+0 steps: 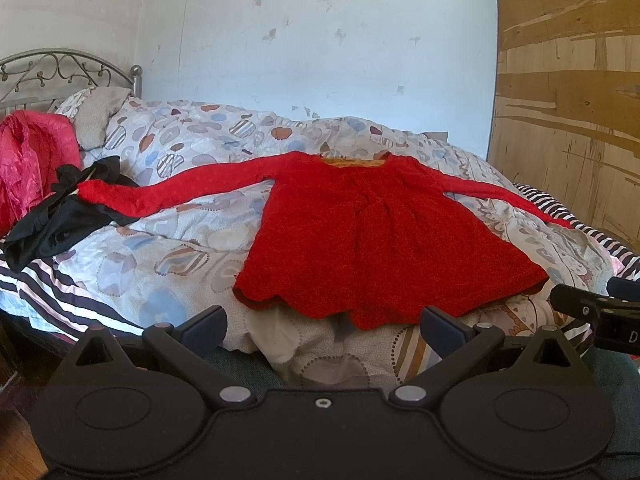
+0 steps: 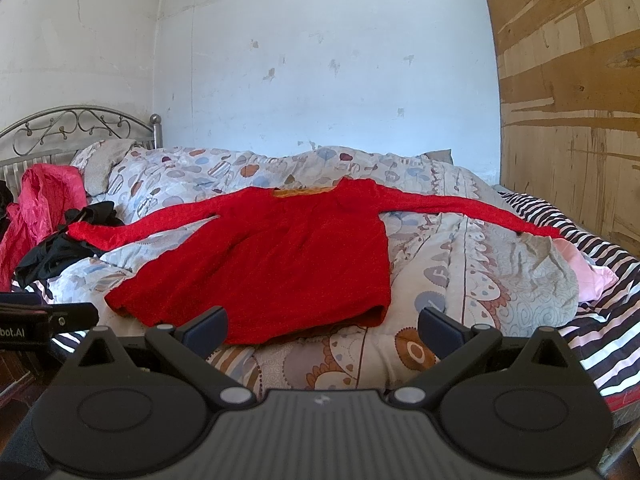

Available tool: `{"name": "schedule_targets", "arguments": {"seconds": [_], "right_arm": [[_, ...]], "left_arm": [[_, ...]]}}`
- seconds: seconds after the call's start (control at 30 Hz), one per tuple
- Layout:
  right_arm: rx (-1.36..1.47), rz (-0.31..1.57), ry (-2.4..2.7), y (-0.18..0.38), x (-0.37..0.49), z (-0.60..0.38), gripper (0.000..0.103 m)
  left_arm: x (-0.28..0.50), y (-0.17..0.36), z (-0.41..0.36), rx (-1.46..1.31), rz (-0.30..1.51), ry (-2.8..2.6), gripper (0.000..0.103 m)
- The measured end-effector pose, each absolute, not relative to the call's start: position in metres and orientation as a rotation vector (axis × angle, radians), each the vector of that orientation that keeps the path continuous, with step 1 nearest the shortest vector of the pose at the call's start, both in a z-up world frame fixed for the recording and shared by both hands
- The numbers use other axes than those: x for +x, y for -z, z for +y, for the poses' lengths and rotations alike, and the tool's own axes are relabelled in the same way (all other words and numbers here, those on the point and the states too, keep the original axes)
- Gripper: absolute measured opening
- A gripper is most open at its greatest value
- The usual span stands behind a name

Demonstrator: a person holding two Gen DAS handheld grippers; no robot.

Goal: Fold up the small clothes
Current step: 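Move both tools toward the red sweater spread on the bed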

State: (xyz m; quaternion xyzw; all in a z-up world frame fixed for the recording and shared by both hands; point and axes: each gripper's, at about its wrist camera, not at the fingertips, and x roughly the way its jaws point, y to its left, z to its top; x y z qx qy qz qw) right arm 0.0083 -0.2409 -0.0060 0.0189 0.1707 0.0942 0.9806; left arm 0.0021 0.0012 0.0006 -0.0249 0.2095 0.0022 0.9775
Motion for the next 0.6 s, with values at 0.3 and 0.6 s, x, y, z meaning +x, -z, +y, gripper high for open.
{"name": "schedule_targets", "arguments": {"seconds": [0.3,0.6], "right_arm": [[-0.012,0.489,-0.166,-0.005,0.048,-0.233,0.103],[-0.035,0.466,-0.214,-0.028,0.086,-0.244,0.103]], "left_arm": [[0.038,-0.012,0.017,-0.064,0.513,-0.107,0.102],[0.088,-0.044,0.015,-0.053,0.487,-0.132,0.102]]}}
